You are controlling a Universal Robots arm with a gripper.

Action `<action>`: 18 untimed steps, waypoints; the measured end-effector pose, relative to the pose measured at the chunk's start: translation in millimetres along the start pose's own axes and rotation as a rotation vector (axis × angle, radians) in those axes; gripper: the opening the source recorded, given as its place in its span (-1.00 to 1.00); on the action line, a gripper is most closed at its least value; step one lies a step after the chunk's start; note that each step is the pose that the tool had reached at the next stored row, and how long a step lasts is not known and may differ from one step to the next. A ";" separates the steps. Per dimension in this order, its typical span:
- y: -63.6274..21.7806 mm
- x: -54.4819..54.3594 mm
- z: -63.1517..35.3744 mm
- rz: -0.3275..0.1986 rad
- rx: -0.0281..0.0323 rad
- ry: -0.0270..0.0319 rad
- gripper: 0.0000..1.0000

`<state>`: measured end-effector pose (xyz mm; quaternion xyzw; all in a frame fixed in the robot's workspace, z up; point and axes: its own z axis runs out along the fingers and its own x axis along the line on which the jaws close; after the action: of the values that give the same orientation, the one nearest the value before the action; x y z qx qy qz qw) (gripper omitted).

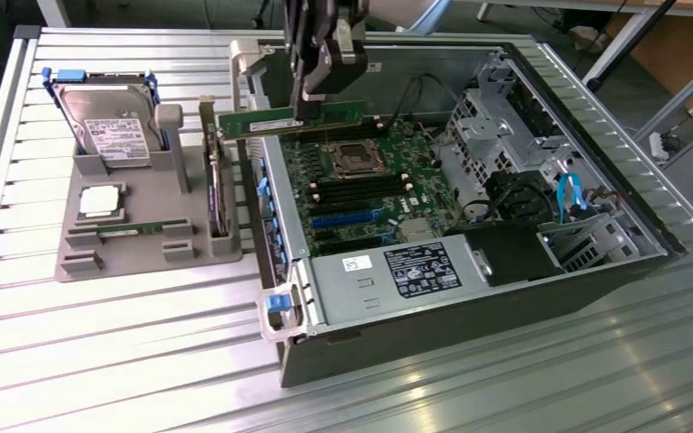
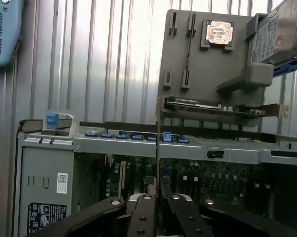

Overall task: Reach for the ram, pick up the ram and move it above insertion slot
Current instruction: 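Pick up the ram and move it above insertion slot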

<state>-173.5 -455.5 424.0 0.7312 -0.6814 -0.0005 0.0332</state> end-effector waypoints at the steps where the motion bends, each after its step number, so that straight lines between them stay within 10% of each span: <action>1: -1.6 0.1 0.0 0.000 0.0000 0.0000 -0.73; 18: -34.1 2.4 0.4 0.000 -0.0007 0.0004 -0.73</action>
<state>-139.3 -455.5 422.1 0.7312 -0.6814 -0.0006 0.0336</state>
